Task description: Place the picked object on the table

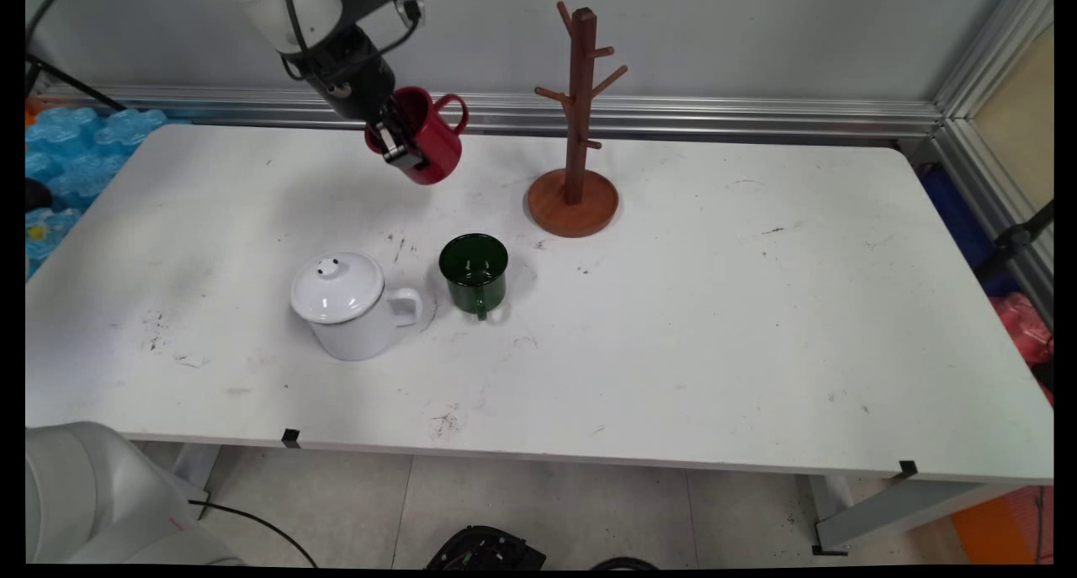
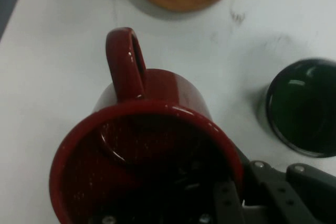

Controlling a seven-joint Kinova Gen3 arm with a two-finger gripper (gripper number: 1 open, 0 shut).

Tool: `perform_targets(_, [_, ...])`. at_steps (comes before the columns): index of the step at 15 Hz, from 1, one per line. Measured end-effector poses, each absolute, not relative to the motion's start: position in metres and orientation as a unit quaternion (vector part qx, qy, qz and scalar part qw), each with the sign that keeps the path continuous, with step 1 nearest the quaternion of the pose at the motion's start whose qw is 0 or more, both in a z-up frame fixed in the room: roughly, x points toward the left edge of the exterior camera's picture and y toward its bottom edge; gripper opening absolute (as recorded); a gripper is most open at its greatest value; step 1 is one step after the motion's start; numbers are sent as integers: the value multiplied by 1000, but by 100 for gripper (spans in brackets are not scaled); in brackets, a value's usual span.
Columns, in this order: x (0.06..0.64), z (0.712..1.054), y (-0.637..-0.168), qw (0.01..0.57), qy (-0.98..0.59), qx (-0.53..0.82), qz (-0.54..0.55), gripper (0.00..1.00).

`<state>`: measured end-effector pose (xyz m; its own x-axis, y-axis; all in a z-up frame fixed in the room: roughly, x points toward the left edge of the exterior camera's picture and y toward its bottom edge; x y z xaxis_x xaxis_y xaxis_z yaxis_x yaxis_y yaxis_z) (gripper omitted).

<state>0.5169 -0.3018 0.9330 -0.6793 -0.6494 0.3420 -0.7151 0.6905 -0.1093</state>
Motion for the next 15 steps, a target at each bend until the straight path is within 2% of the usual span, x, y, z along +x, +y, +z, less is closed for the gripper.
perform_targets(15, [508, 861, -350, 57, -943, 318, 75, 0])
